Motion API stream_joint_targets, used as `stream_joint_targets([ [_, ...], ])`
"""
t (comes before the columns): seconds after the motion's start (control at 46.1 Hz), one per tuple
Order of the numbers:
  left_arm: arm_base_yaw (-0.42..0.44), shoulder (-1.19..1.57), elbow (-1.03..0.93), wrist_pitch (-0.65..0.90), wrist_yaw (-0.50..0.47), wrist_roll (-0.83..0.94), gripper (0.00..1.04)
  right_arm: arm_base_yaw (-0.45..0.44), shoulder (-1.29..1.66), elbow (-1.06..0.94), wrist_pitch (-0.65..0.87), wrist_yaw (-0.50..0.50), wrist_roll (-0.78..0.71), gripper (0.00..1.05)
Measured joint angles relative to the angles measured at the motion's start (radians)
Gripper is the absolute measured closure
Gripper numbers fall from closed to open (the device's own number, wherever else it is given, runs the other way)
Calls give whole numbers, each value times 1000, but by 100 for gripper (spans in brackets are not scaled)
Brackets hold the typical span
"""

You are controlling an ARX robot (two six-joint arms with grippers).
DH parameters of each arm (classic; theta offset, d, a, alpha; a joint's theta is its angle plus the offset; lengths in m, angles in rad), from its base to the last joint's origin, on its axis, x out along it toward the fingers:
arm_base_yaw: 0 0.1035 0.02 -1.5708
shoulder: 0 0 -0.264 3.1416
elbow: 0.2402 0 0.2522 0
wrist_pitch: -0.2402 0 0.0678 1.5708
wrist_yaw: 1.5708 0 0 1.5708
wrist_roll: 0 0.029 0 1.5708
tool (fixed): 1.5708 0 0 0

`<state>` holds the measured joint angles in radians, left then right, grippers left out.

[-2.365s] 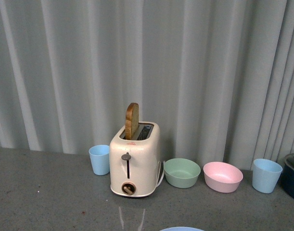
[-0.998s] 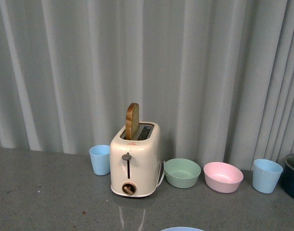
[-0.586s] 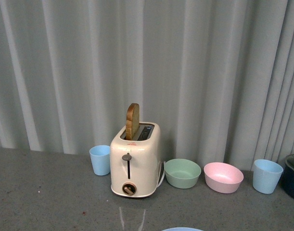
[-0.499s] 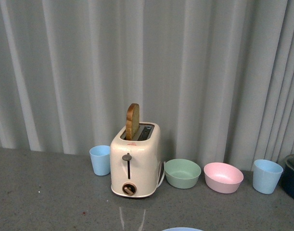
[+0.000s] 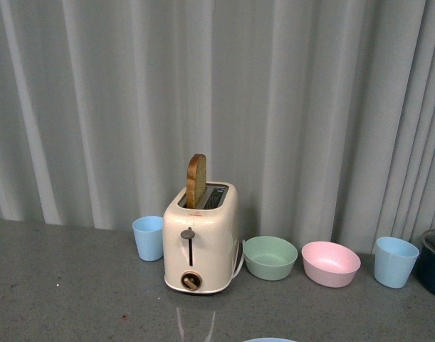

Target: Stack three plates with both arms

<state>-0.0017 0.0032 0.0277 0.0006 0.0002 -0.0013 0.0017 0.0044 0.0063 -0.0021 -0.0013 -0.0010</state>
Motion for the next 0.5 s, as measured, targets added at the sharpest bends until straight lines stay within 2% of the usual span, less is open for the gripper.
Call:
stream_joint_targets([
  [0.065,0,0,0,0,0,0,7,0,0,0,0,0,0,40],
  [0.26,0,0,0,0,0,0,7,0,0,0,0,0,0,7],
  [0.499,0,0,0,0,0,0,7,0,0,0,0,0,0,7],
])
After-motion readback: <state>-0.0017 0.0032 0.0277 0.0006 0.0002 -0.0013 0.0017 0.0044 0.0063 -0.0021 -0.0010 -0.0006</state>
